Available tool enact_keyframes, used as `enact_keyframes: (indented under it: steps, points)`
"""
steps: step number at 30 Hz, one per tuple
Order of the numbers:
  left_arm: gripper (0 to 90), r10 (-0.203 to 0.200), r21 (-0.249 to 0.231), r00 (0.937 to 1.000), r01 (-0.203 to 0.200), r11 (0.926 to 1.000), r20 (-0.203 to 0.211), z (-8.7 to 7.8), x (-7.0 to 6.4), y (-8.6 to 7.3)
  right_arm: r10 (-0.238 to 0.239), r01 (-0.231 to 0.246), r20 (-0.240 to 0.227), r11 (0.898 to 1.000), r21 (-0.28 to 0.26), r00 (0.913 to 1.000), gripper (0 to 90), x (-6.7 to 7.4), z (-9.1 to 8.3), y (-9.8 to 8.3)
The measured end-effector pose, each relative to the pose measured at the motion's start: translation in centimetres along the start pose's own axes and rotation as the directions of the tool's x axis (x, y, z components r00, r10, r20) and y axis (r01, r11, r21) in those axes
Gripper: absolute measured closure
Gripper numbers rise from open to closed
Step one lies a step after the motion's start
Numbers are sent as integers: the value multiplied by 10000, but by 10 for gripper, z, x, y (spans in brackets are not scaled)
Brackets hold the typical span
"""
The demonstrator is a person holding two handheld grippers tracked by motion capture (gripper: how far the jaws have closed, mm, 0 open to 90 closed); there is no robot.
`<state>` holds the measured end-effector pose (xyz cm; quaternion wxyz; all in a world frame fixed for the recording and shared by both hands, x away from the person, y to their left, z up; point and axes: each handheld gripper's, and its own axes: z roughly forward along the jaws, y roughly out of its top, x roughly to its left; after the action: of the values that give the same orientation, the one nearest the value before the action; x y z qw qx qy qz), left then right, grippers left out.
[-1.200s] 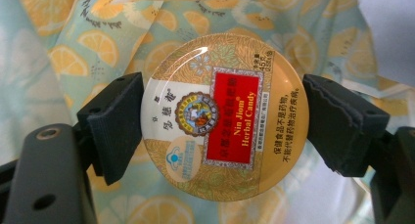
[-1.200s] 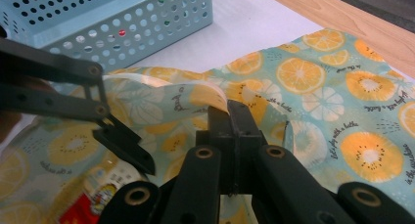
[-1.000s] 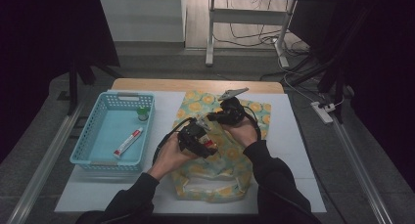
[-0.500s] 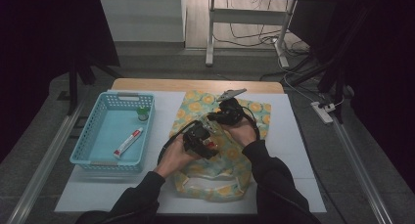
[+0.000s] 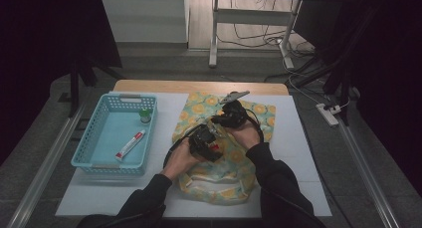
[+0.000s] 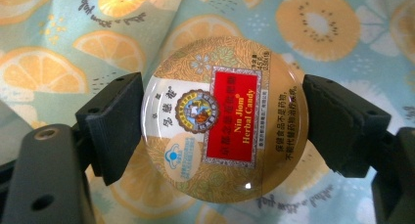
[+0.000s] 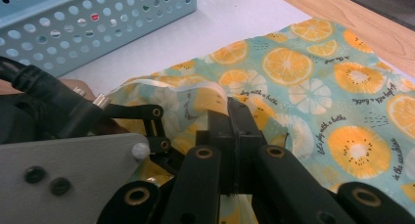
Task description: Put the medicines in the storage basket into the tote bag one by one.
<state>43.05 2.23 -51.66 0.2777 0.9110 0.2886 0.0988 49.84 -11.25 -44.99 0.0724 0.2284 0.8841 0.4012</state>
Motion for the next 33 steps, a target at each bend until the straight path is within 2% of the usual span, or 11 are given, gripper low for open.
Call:
enact_keyframes:
  steps: [1,4,8,11,14,17,24,31,33]
  points:
    - [176,-26,-60,9999,25,10000,-115,0,0,0,6,-6,1,10000,-5,10000,900,0,0,0]
    - [119,-101,-242,9999,104,9997,120,-4,1,0,8,-8,1,10000,-21,10000,900,0,0,0]
    - [112,-386,-442,9991,394,9982,190,-11,3,-1,-1,1,-11,10000,-65,10000,900,0,-1,0]
    - [106,-670,-665,9966,701,9953,480,-18,5,-1,-12,11,-13,10000,-69,10000,900,0,-1,0]
    - [88,-957,-972,9913,1044,9898,908,-25,7,-3,-8,8,-10,10000,-55,10000,900,1,-2,0]
    - [56,-1074,-1232,9868,1223,9848,1209,-32,8,-5,16,-16,-20,10000,-63,10000,900,0,-2,0]
    - [17,-1062,-1653,9816,1324,9773,1588,-48,7,-8,18,-18,-78,10000,-82,10000,900,1,-1,-1]
    - [18,-1112,-2110,9699,1577,9647,2165,-65,8,-13,4,-4,-78,10000,-100,10000,900,1,-2,-1]
    - [19,-1063,-2157,9703,1540,9643,2173,-70,9,-15,-13,12,-82,9999,-109,10000,900,1,-2,-1]
